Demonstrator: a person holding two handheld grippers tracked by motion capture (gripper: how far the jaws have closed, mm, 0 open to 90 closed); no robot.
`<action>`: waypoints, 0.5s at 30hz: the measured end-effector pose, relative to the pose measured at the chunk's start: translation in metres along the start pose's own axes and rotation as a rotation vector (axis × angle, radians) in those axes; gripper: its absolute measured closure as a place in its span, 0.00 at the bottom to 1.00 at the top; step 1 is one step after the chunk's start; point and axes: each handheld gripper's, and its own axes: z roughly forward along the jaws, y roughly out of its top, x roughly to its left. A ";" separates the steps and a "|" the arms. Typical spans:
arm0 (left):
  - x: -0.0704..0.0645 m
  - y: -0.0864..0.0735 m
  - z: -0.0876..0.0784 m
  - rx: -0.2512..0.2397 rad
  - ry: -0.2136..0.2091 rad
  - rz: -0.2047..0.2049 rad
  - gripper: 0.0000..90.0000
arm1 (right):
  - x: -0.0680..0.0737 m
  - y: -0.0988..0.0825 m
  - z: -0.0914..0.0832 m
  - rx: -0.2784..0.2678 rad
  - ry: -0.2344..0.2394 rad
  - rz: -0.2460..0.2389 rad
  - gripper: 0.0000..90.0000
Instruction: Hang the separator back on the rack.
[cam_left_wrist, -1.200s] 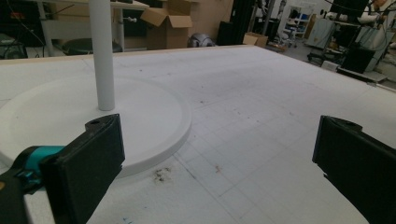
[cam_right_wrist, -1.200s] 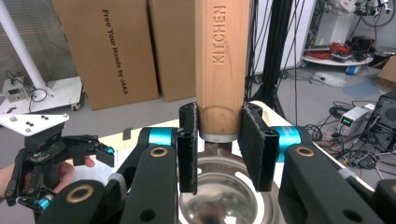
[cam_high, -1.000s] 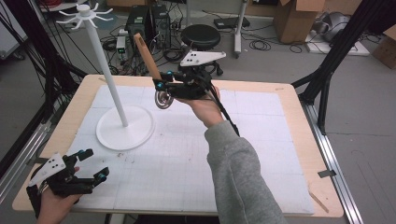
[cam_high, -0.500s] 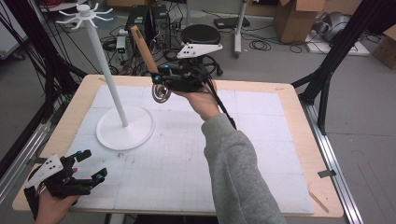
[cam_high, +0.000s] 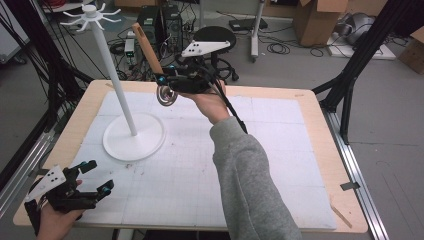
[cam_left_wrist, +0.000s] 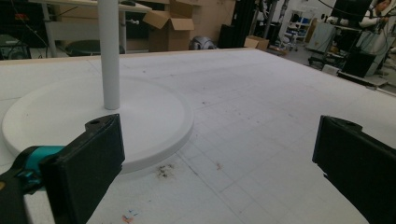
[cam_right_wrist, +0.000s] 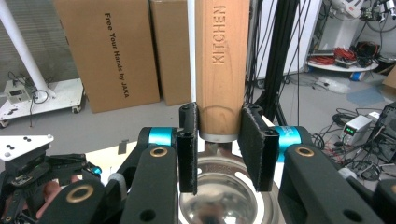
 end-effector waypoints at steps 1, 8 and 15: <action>0.000 0.000 0.000 -0.001 0.000 0.000 0.03 | 0.000 0.001 0.001 0.002 -0.001 0.003 0.78; 0.000 0.000 -0.002 -0.003 0.001 -0.003 0.03 | -0.003 0.006 0.006 0.000 0.003 -0.007 0.78; 0.001 -0.001 -0.004 -0.003 0.010 -0.007 0.03 | -0.005 0.009 0.011 0.000 0.005 -0.010 0.78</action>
